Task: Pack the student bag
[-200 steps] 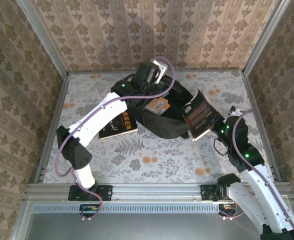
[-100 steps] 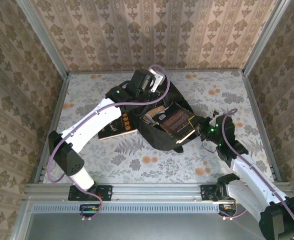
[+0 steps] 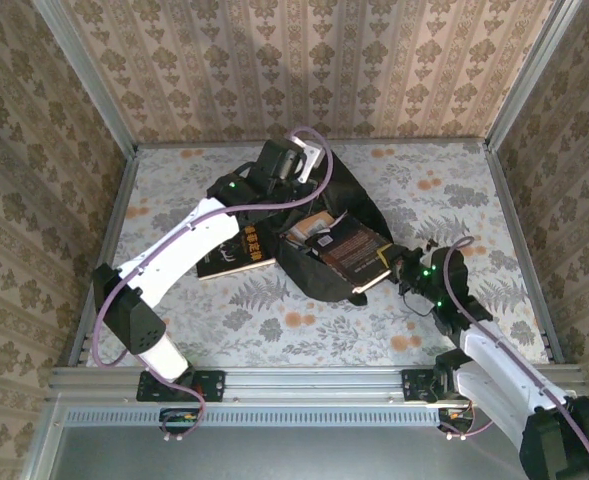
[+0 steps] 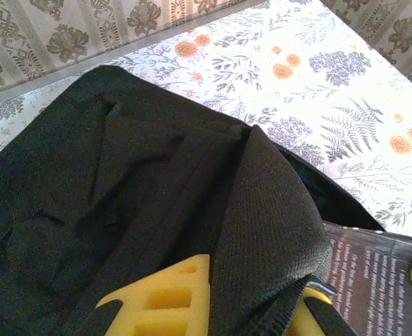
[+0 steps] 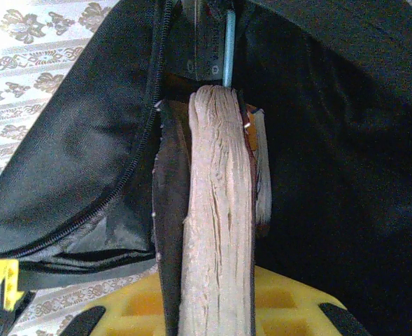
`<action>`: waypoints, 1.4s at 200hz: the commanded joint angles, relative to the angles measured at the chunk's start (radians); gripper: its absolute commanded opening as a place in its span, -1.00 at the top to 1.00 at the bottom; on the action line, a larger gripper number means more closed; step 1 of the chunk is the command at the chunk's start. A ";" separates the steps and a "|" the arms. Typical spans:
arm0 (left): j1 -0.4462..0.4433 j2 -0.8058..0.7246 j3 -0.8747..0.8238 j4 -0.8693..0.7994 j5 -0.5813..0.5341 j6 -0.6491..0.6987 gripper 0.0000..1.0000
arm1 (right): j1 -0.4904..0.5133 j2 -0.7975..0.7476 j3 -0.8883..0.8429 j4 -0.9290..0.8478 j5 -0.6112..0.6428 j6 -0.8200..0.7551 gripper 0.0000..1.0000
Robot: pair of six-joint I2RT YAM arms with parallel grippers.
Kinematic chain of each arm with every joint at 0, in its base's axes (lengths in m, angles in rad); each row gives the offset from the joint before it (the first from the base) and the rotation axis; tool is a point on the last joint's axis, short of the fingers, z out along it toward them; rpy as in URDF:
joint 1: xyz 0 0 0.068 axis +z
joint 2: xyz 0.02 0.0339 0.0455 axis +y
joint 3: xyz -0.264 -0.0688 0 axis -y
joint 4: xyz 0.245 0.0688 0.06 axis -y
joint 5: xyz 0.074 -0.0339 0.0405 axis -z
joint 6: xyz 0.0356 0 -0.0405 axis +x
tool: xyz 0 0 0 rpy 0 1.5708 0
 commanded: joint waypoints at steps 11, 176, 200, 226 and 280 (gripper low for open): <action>0.018 -0.053 0.036 0.082 -0.020 -0.041 1.00 | -0.005 -0.056 -0.043 0.027 -0.004 0.078 1.00; -0.001 -0.069 0.005 0.068 0.139 -0.008 1.00 | 0.036 0.483 0.224 0.499 0.085 0.067 1.00; -0.002 -0.067 0.017 0.070 0.141 -0.008 1.00 | 0.103 0.585 0.282 0.492 0.154 0.000 1.00; -0.003 -0.047 0.045 0.059 0.161 -0.009 1.00 | 0.192 0.697 0.375 0.464 0.302 -0.095 1.00; 0.001 -0.031 0.027 0.070 0.199 -0.037 1.00 | 0.243 1.109 0.675 0.661 0.349 -0.170 0.99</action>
